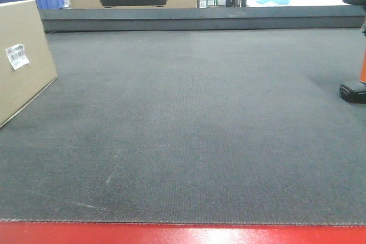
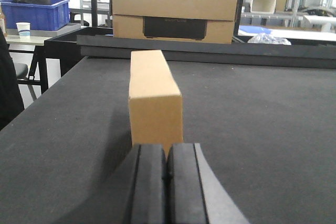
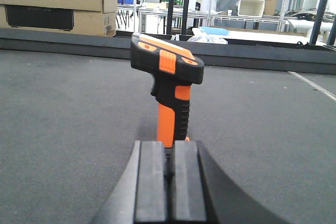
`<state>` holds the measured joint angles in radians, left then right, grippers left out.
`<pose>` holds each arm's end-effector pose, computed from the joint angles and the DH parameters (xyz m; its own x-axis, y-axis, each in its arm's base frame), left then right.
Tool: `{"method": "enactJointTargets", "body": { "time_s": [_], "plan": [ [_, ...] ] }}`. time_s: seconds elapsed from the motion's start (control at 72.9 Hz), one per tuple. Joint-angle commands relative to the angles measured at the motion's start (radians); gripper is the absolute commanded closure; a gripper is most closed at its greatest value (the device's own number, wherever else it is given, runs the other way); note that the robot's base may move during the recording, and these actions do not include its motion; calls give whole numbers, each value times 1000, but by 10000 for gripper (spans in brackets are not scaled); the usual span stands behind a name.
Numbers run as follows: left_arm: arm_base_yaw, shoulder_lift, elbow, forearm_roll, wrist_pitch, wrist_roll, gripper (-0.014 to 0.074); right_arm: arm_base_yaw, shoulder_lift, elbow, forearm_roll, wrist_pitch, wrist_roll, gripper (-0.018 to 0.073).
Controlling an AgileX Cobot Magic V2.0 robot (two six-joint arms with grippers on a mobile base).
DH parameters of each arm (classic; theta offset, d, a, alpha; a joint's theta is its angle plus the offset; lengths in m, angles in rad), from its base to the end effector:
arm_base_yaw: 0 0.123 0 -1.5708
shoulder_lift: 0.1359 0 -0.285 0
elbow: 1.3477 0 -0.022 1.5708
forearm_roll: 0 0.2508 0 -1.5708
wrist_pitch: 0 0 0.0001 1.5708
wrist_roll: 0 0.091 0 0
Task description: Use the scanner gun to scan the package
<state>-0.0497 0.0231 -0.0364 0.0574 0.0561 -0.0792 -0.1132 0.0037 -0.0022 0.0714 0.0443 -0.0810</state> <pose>0.0568 -0.0025 0.2191 0.0434 -0.0241 -0.9988 0.0474 0.9986 -0.0220 0.0564 -0.0061 0.2097 0.0402 -0.0143 -0.9991 0.1102 0.9939 -0.0098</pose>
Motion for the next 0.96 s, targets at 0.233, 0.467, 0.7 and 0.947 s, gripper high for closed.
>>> {"method": "enactJointTargets", "body": {
  "time_s": [0.233,0.467,0.7,0.947],
  "plan": [
    [-6,-23,36,-16,-49,2,708,-4,-4,2,-8,-8,2,727],
    [-6,-23,36,-16,-68,2,708,-4,-4,2,-8,-8,2,727],
    [-6,-23,36,-16,-68,2,708,-4,-4,2,-8,-8,2,727],
    [-6,-23,36,-16,-68,2,708,-4,-4,2,-8,-8,2,727]
  ]
}}
